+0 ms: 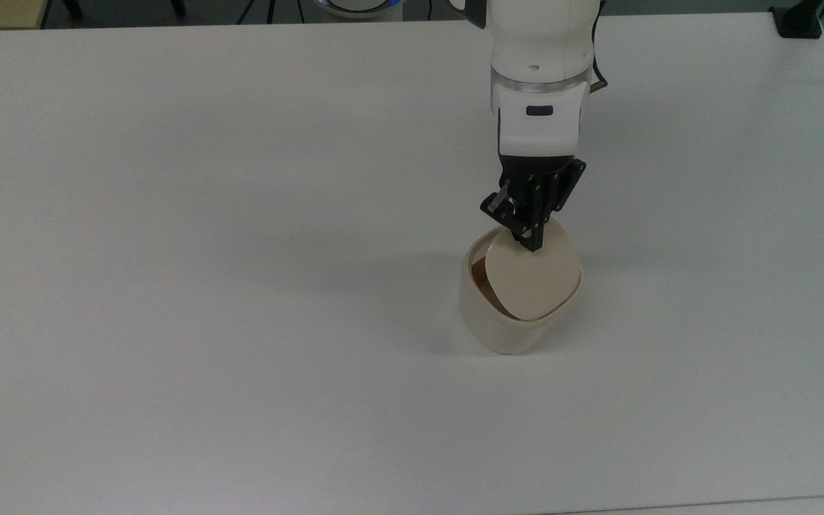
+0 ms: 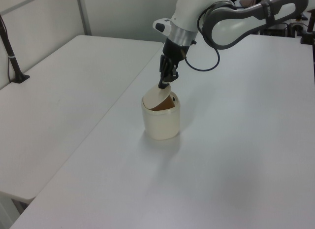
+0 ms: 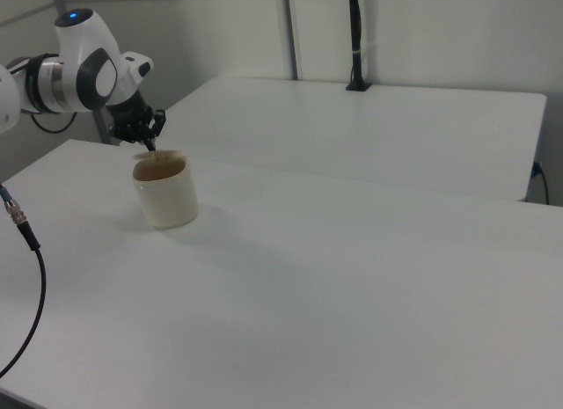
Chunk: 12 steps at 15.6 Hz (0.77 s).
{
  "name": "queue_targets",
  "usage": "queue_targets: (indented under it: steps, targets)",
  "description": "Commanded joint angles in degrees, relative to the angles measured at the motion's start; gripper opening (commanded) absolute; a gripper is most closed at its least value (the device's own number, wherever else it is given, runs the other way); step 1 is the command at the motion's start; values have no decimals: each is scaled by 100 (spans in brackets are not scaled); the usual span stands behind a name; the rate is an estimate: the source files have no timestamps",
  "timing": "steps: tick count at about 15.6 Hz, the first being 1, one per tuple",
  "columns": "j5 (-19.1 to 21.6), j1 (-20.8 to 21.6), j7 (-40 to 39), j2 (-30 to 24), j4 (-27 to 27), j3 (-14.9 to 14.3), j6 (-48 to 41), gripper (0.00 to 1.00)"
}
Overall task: Close the trash bin
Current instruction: 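Push the raised lid over with the gripper fingertips toward the bin opening, then press the lid down flat onto the bin rim with the gripper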
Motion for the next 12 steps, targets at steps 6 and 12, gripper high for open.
queue_targets:
  steps: [6, 12]
  targets:
    - [49, -26, -329, 79, -264, -53, -173, 0]
    - [75, -26, -321, 158, -282, -53, -349, 0]
